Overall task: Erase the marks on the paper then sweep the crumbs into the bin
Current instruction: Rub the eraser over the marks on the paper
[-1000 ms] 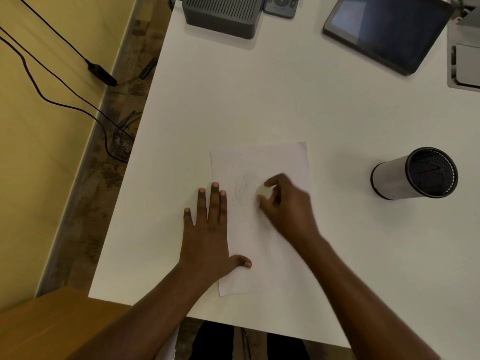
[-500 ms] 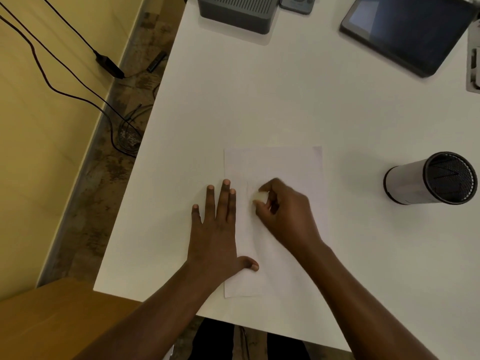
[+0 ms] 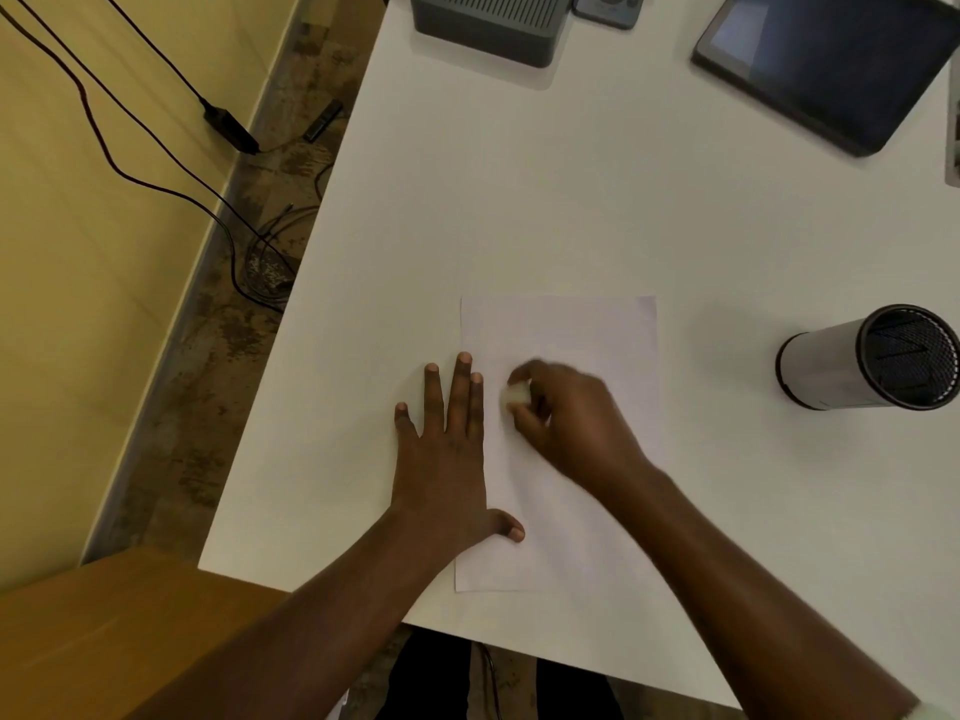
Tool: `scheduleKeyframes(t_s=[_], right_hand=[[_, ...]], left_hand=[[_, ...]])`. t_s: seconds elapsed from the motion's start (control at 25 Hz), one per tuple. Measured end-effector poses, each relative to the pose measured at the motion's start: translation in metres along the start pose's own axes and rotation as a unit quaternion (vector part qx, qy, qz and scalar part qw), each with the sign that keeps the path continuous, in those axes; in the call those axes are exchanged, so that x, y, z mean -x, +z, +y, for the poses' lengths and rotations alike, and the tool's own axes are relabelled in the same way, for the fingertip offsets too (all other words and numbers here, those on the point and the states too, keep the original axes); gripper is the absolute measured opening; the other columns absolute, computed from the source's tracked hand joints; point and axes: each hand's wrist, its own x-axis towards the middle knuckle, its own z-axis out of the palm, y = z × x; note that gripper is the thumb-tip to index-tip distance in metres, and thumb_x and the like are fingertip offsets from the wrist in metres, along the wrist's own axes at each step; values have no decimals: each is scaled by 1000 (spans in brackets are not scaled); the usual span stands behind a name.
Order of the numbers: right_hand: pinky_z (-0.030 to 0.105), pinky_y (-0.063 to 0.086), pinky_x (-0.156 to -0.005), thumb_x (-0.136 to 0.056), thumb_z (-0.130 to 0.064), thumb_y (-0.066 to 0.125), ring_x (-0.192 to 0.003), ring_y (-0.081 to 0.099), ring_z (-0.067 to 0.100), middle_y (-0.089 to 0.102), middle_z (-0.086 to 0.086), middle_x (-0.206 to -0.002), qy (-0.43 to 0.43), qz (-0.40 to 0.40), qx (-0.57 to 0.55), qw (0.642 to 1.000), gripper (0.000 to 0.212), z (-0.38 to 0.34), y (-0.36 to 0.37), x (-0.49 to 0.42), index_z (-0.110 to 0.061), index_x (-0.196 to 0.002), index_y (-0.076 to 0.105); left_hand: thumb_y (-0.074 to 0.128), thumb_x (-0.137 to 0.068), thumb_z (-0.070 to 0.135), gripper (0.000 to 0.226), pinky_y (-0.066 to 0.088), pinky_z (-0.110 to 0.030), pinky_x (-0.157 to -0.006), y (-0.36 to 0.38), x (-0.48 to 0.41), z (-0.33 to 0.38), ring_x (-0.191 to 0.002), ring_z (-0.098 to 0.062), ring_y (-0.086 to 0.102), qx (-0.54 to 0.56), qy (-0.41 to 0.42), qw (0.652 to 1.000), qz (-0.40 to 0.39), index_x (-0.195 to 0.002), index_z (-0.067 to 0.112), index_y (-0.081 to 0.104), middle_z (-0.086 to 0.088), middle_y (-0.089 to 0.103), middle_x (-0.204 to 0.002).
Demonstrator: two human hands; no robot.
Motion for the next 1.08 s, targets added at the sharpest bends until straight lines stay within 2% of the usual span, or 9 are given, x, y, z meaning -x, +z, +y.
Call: scheduleKeyframes(t_s=[0.08, 0.2, 0.32, 0.4, 0.52, 0.64, 0.84, 1.0, 1.08], right_hand=[[23, 47, -66, -95, -20, 62, -74, 57, 13, 66, 0, -89, -8, -14, 4, 1000, 16, -2, 7, 17, -16, -111, 65], [18, 43, -65, -96, -20, 61, -74, 56, 12, 66, 1, -92, 15, 33, 11, 999, 17, 1, 8, -13, -14, -111, 64], [19, 41, -65, -95, -18, 62, -74, 57, 13, 69, 3, -92, 39, 72, 4, 997, 15, 2, 0, -37, -11, -109, 65], [16, 41, -64, -95, -17, 63, -73, 57, 12, 68, 2, -91, 36, 61, -4, 997, 15, 2, -1, -19, -11, -109, 65], [17, 43, -66, -97, -19, 62, -74, 57, 11, 67, 1, -92, 27, -2, 3, 1000, 14, -8, 10, 28, -13, -110, 64], [12, 40, -65, -97, -19, 62, -72, 56, 10, 66, 0, -90, 36, 28, 3, 999, 14, -5, 11, 12, -13, -109, 63], [29, 52, -69, -95, -16, 62, -73, 59, 15, 68, 3, -88, 77, 103, -4, 992, 14, 1, -3, -30, -9, -108, 64], [17, 43, -63, -95, -18, 64, -69, 56, 10, 65, -1, -84, 66, 44, -14, 997, 13, -16, 17, 23, -12, -105, 64], [17, 45, -64, -95, -21, 65, -70, 57, 10, 65, -2, -84, 74, 61, -18, 995, 14, -10, 16, 11, -12, -106, 63]], left_hand=[[54, -59, 96, 159, 10, -66, -123, -1, 0, 2, -147, -50, -32, -15, -2, 1000, -1, -147, 3, -40, -21, -52, -151], [55, -59, 96, 159, 10, -67, -123, -2, -1, 3, -147, -51, -31, -21, -4, 1000, -9, -147, 2, -39, -22, -52, -151], [56, -58, 96, 160, 10, -68, -122, -3, -1, 3, -147, -50, -31, -20, -6, 1000, -16, -147, 2, -39, -22, -51, -151], [57, -58, 95, 161, 10, -68, -122, -4, 0, 4, -146, -51, -31, -19, -3, 1000, -19, -146, 1, -39, -23, -52, -151], [54, -60, 96, 159, 12, -68, -122, -3, -1, 3, -146, -52, -32, -24, -2, 1000, -15, -146, 1, -40, -24, -53, -149], [54, -60, 96, 159, 11, -68, -122, -3, -1, 3, -145, -52, -32, -29, 0, 999, -18, -145, 1, -40, -24, -53, -149], [55, -58, 96, 160, 11, -69, -122, -5, -1, 4, -146, -52, -32, -28, -3, 999, -26, -147, 1, -38, -24, -51, -151], [54, -60, 96, 159, 11, -69, -121, -3, -2, 3, -145, -52, -33, -26, 0, 999, -24, -145, 1, -40, -24, -53, -149], [54, -59, 96, 160, 11, -70, -121, -2, -2, 3, -145, -53, -33, -30, 1, 999, -23, -143, 0, -42, -25, -54, -148]])
